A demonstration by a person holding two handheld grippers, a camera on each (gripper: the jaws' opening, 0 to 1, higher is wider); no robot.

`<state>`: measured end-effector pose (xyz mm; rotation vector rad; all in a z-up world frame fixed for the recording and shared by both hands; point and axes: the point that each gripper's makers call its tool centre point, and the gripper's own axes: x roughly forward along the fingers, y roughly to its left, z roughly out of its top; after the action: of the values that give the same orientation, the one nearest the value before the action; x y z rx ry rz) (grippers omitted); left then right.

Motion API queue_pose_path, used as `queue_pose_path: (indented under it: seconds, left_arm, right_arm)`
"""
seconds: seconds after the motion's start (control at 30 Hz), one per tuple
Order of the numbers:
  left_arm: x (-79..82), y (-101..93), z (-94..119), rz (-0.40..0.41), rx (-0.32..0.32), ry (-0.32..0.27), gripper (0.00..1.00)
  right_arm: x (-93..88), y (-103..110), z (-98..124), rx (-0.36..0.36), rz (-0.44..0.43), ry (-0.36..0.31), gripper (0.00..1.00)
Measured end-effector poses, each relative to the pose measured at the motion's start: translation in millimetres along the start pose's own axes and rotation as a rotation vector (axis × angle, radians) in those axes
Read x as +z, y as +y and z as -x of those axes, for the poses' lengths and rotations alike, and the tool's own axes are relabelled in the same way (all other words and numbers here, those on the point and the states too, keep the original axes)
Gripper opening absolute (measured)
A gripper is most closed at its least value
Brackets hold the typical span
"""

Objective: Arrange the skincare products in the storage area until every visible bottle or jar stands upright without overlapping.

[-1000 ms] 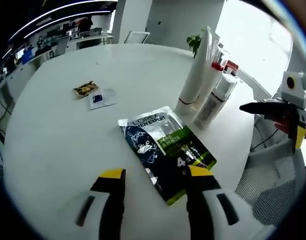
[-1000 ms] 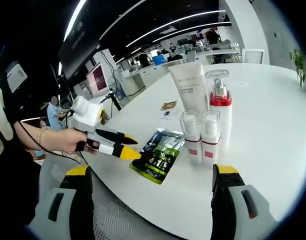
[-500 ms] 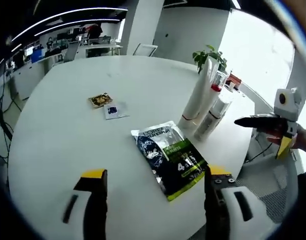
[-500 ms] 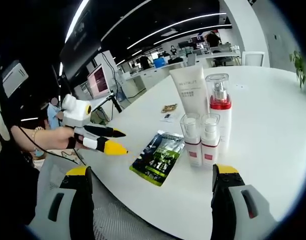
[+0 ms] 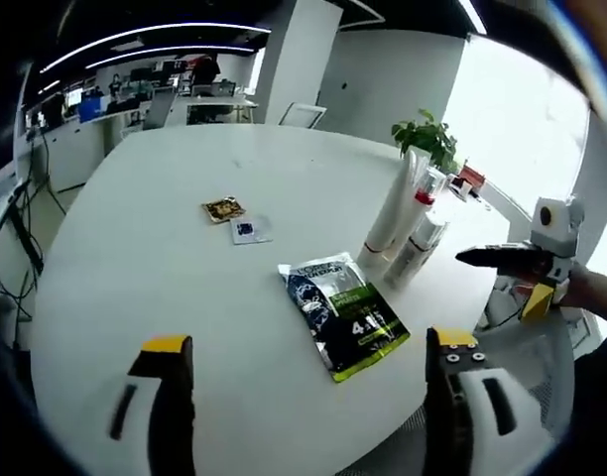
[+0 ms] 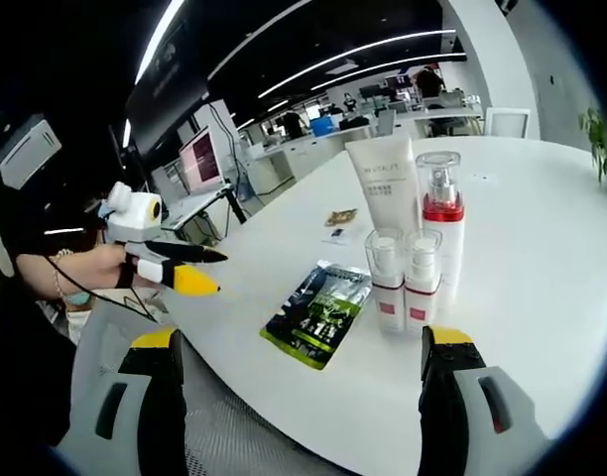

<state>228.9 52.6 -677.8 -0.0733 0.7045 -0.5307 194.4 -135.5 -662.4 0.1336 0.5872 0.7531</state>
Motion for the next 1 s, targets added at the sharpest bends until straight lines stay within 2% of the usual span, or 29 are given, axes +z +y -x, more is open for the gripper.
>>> queue_pose_path:
  seconds: [0.33, 0.53, 0.7, 1.0]
  left_arm:
    - [-7.3, 13.7, 30, 0.039, 0.035, -0.001, 0.99]
    - [-12.4, 17.4, 43, 0.034, 0.038, -0.023, 0.99]
    - [-10.0, 17.1, 56, 0.052, 0.041, -0.073, 0.99]
    - [-13.1, 18.8, 65, 0.058, 0.065, -0.065, 0.99]
  right_arm:
    - [1.5, 5, 1, 0.008, 0.021, -0.005, 1.00]
    - [3.8, 2, 3, -0.006, 0.018, -0.019, 1.00]
    - [4.8, 0, 4, -0.007, 0.014, -0.032, 1.00]
    - [5.3, 3, 4, 0.001, 0.025, -0.037, 1.00]
